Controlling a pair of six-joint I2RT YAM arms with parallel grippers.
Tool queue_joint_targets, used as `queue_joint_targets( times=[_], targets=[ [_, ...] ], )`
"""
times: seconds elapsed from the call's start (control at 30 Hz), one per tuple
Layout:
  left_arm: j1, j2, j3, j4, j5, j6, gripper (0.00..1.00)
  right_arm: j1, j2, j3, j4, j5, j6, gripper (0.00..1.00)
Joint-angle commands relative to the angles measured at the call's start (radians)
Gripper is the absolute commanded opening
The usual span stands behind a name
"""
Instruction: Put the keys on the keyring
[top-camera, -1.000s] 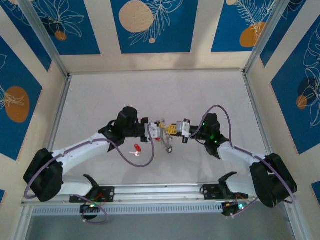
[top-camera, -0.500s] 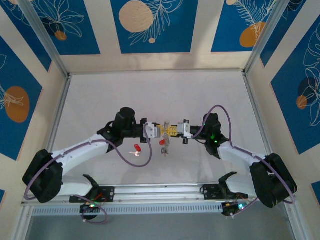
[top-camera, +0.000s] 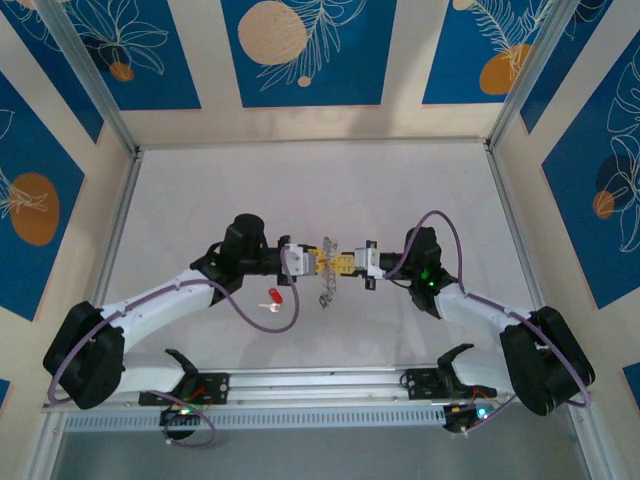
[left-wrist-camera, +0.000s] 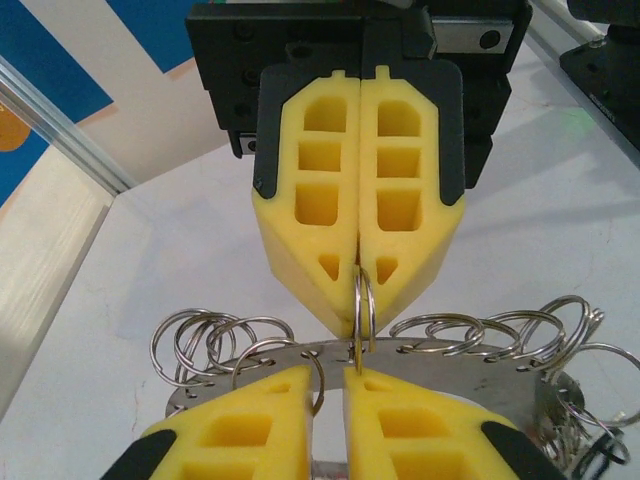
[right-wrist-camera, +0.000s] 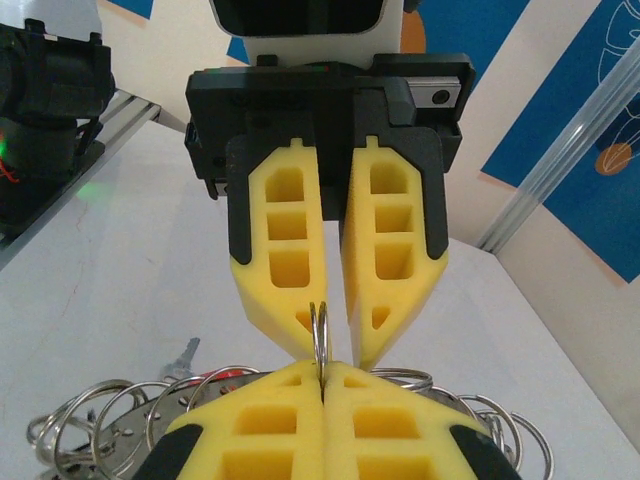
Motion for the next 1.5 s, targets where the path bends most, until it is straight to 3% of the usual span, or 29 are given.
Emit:
queue_joint_targets(
  times=[0.0,0.27,0.53,0.87,1.07,1.2,1.3,1.47],
  targets=[
    [0.002,-0.015,-0.005,0.046,0.090,-0.008,0.17,0.009,0.008,0.015,0.028,-0.002,-0.007,0.00],
    [0.002,-0.013,0.008,-0.053,0.092,0.049,0.19,0.010,0.000,0.006,0.041,0.042,-0.015,0.00],
    [0.002,-0.012,0.007,-0.022,0.092,0.028,0.20,0.013,0.006,0.005,0.039,0.045,-0.021,0.00],
    [0.002,-0.005,0.016,0.019,0.076,-0.002,0.15,0.033,0.018,0.025,-0.005,0.055,-0.056,0.00],
    [0.002,0.014,0.019,0.021,0.080,-0.004,0.03,0.036,0.024,0.021,0.025,0.049,-0.041,0.00],
    [-0.001,0.011,0.036,-0.022,0.016,0.017,0.00,0.035,0.017,0.020,0.005,0.085,-0.044,0.00],
    [-0.019,0.012,0.069,-0.119,-0.081,0.073,0.00,0.038,0.003,0.029,-0.068,0.157,-0.062,0.15],
    [-0.057,0.028,0.118,-0.232,-0.193,0.134,0.00,0.040,-0.004,0.052,-0.167,0.222,-0.090,0.19]
  ],
)
